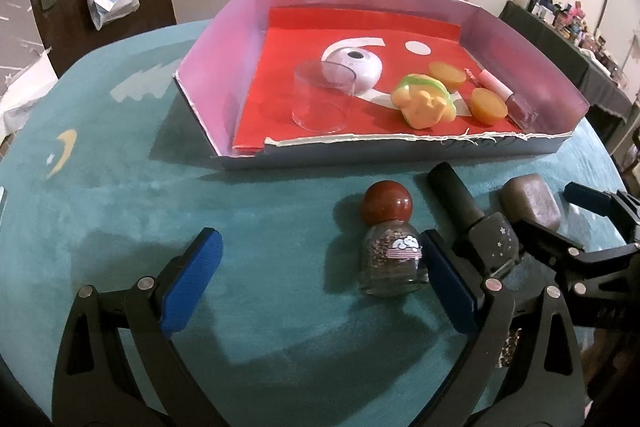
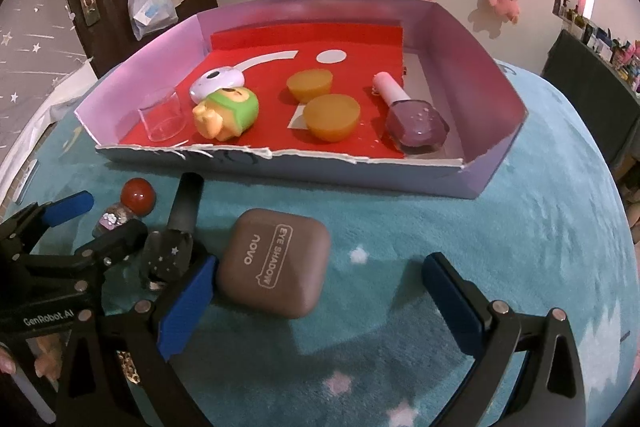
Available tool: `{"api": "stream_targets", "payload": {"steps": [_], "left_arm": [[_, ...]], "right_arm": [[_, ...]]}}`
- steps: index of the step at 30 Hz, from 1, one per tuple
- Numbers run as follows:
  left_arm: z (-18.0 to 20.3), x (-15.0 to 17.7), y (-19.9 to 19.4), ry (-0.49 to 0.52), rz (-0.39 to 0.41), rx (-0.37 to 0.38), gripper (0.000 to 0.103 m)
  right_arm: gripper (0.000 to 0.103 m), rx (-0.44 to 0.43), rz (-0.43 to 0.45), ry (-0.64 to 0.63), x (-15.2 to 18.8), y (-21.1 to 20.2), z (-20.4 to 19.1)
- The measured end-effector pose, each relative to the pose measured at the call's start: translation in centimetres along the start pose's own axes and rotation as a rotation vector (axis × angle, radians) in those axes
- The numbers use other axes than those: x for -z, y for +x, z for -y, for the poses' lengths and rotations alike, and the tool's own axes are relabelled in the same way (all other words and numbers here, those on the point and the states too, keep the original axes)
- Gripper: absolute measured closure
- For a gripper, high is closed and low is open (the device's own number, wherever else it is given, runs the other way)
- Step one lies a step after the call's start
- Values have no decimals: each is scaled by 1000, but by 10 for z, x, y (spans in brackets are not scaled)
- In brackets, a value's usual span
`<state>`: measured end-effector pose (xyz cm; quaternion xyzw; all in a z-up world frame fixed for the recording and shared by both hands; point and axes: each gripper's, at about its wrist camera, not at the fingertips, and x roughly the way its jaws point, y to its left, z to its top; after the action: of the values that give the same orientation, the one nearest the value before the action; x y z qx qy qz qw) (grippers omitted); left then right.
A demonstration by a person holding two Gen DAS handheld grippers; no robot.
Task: Organize rigid objects
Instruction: 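Close the left tool on the glass jar while the right tool grasps the eyeshadow case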
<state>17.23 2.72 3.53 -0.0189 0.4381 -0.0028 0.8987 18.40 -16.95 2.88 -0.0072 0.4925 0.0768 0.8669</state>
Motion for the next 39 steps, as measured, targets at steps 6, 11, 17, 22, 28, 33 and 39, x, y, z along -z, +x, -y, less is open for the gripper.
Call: {"api": "stream_targets", "payload": {"steps": [6, 11, 17, 22, 28, 33, 39], "left_arm": [[4, 1, 1, 31, -6, 21, 8], [9, -1, 4, 50, -2, 28, 25], [14, -3, 2, 71, 9, 51, 45], [19, -3, -2, 82, 7, 117, 74], [18, -3, -10, 64, 10, 142, 74], [20, -3, -22, 76, 35, 150, 74], [21, 3, -23, 76, 25, 158, 74]], "right_arm": [[0, 1, 5, 17, 1, -1, 5], [0, -24, 17, 14, 1, -2, 5], [16, -35, 30, -18, 2, -4, -1], [43, -51, 47, -59, 4, -7, -9], [47, -81, 63, -58, 5, -12, -8], [47, -88, 82, -71, 5, -22, -10], [48, -92, 74, -71, 8, -25, -10]]}}
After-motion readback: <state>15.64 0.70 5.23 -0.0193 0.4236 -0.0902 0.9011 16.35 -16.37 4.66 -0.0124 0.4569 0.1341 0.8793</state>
